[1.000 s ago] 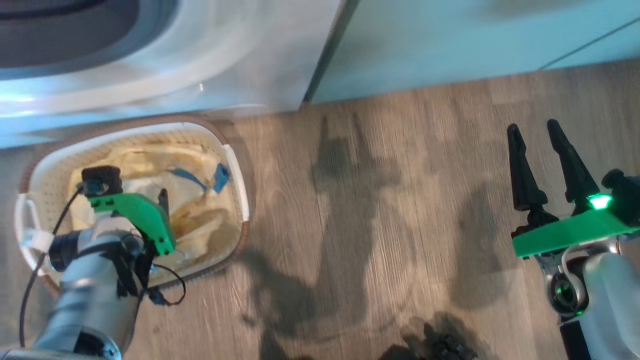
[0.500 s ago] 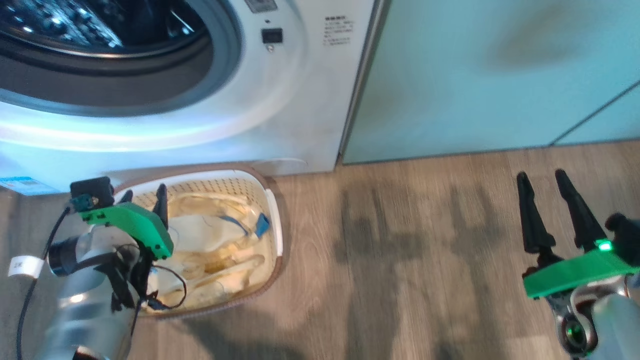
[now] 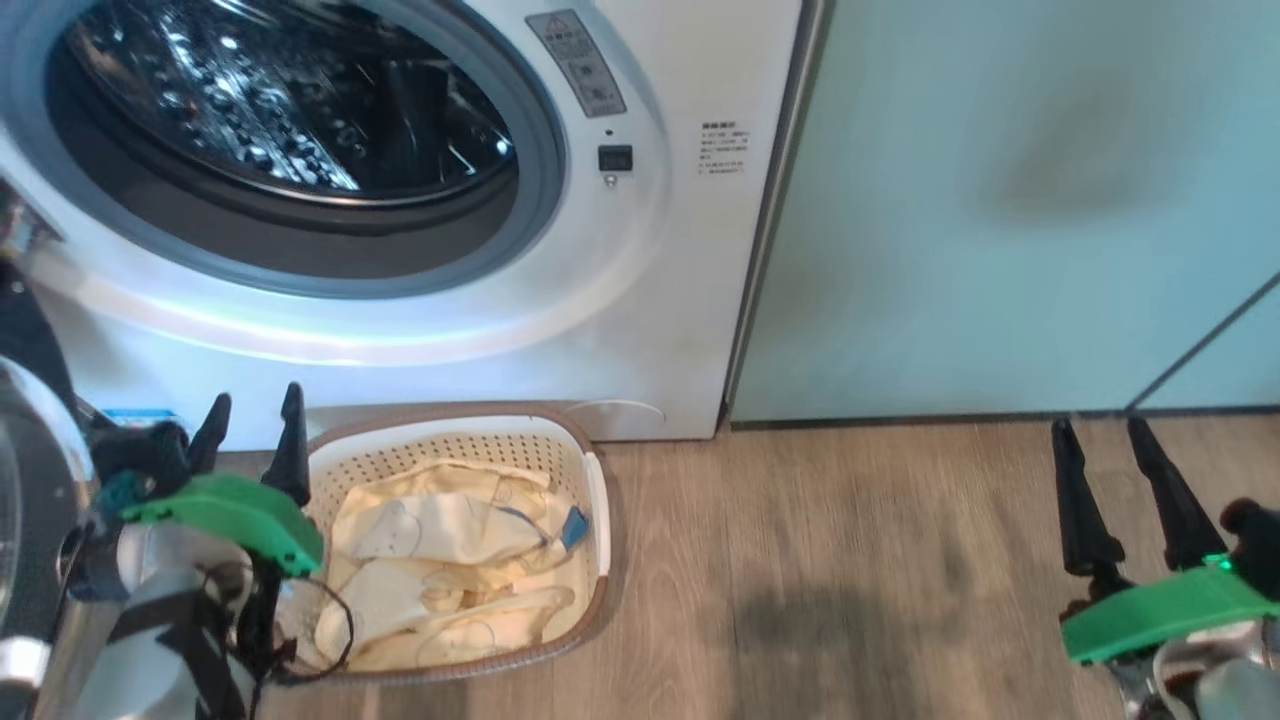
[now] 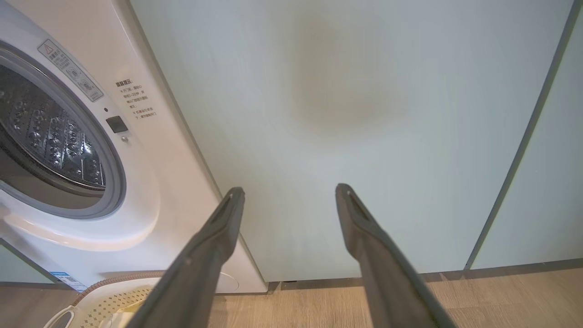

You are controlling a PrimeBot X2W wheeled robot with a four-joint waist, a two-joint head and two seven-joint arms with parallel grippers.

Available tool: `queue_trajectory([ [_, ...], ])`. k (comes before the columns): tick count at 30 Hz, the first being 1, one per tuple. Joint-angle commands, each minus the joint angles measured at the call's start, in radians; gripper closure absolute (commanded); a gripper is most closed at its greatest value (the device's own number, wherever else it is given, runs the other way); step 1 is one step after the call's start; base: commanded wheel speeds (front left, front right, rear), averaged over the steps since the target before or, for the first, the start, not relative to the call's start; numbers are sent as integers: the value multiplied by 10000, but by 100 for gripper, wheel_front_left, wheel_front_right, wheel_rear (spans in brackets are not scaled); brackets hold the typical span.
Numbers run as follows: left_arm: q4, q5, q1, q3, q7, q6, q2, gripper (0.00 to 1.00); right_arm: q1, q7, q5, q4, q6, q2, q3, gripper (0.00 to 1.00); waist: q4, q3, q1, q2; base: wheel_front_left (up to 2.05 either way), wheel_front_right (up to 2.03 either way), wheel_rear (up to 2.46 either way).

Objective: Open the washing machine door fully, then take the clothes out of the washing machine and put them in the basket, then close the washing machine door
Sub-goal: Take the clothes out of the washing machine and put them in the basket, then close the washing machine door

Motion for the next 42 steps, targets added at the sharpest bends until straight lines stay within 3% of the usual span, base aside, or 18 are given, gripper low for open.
queue_trajectory([
  [1,-634,188,5,501,-90,7,243,0,44,-96,-75,-371,-27,-122,90,0,120,-274,2,-1,0,0,0],
  [9,-2246,524,1483,924,-91,-9,-91,0,546,-96,-145,-493,-27,-28,9,0,147,-814,2,-1,0,0,0],
  [17,-2984,418,2360,854,-91,-12,-173,0,877,-96,-191,-506,-27,-31,-177,0,222,-1194,2,-1,0,0,0],
  [42,-3397,9,2811,677,-91,-13,-110,0,1081,-96,-233,-448,-27,-6,-277,0,310,-1499,2,-1,0,0,0],
])
